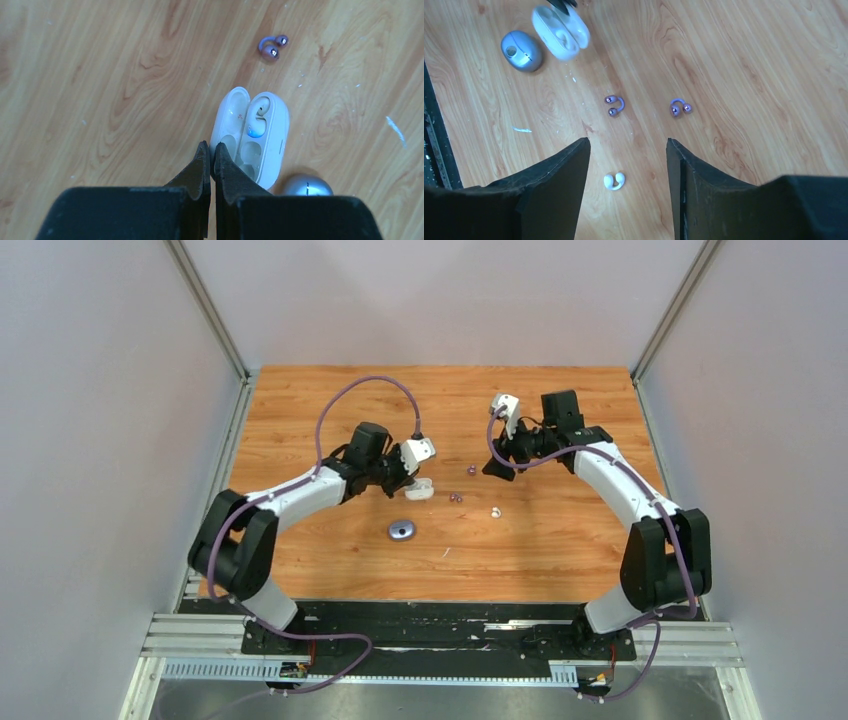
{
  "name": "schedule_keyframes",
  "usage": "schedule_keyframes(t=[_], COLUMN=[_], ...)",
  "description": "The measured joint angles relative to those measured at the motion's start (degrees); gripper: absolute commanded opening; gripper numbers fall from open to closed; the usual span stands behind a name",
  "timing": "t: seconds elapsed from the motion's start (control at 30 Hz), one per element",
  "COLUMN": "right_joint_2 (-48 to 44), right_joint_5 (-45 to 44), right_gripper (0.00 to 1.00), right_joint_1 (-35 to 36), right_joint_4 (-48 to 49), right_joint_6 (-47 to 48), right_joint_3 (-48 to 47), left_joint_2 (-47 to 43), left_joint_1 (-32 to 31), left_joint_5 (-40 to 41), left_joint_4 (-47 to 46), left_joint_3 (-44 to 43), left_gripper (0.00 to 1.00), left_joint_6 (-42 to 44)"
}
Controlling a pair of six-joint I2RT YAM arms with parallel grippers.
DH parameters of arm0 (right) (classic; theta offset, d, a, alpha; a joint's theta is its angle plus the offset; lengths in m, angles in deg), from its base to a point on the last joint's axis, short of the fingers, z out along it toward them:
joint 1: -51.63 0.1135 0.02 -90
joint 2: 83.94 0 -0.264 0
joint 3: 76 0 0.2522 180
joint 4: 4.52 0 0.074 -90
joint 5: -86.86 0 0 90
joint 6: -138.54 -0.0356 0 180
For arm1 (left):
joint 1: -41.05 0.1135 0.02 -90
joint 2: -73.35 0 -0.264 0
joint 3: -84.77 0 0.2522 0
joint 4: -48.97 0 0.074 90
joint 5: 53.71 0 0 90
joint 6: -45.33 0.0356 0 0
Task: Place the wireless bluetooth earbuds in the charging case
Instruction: Place the charging case at the center of the board.
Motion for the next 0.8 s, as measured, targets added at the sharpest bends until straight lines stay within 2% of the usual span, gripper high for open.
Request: schedule_keyframes(t=[0.27, 0.33, 0.5, 0.8], right_joint_2=[-0.35, -0.94, -2.49, -2.21], right_joint_5=[0.63, 0.61, 0.42, -0.94], right_gripper=[0.59, 0.59, 0.59, 0.59], right_joint_1=[0.00, 0.00, 0.00, -0.02], right_joint_4=[0.39, 0.37, 0.24, -1.09], right_joint_6=[-3.43, -3.85, -3.96, -0.11], right_joint_3=[0.46, 0.85, 1.64, 2.93], left_joint_2=[11.82, 13.00, 14.47, 17.20], left_joint_1=[0.00, 0.00, 0.00, 0.00], left_joint_5=[-0.37, -0.55, -1.01, -0.79], left_joint_4=[-4.13, -5.86, -9.40, -9.55], left_joint_3=[-2.75, -3.30, -3.65, -5.01], left_gripper=[0.00, 0.01, 0.10, 0.08], left_joint_6=[-0.55, -1.46, -3.26, -3.45])
